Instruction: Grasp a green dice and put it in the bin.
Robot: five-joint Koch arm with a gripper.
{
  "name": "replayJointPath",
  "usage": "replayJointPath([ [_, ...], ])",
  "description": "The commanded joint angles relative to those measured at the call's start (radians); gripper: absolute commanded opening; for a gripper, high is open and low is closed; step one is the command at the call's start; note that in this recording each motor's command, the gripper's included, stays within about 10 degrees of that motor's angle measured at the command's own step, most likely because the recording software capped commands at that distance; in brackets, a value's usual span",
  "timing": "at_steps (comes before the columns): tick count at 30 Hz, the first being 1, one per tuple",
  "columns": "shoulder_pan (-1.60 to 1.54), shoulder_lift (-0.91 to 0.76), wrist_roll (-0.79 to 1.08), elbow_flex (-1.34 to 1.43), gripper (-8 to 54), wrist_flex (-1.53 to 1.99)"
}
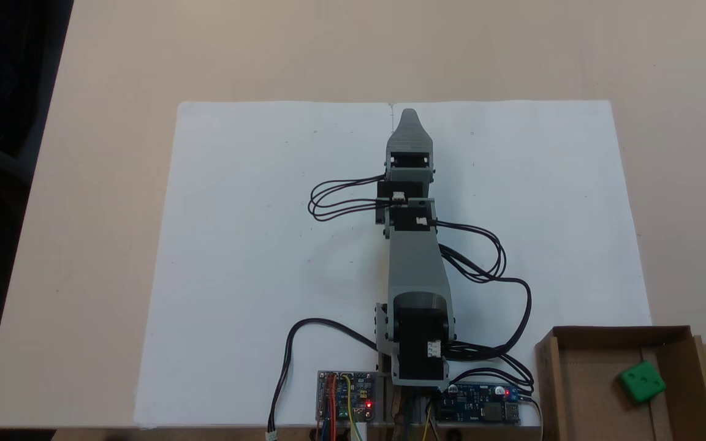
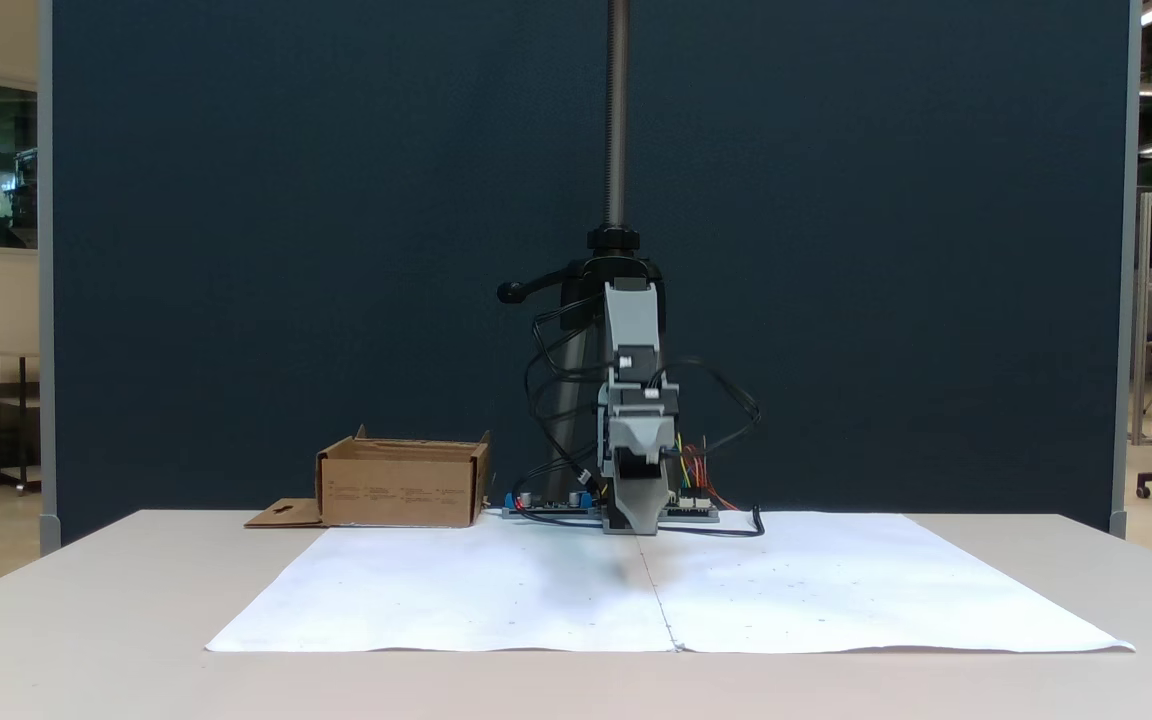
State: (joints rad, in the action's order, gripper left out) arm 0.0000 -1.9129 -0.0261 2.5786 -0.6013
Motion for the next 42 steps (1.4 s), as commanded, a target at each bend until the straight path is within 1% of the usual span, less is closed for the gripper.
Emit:
replayJointPath([
  [1,0.005,-0.032,0.046,0.034,45.4,-0.168],
  [6,0.009,-0.015,0.041,0.195,45.4,-0.351],
  [11,0.011,-0.031,0.04,0.285,46.0,-0.52],
  [14,0.002,-0.069,0.04,0.345,46.3,-0.624],
  [21,-0.008,-0.245,0.041,0.506,45.4,-0.842],
  [25,0.003,-0.275,0.041,0.552,45.2,-0.991],
  [42,0.015,-0.276,0.046,0.554,45.4,-0.988],
])
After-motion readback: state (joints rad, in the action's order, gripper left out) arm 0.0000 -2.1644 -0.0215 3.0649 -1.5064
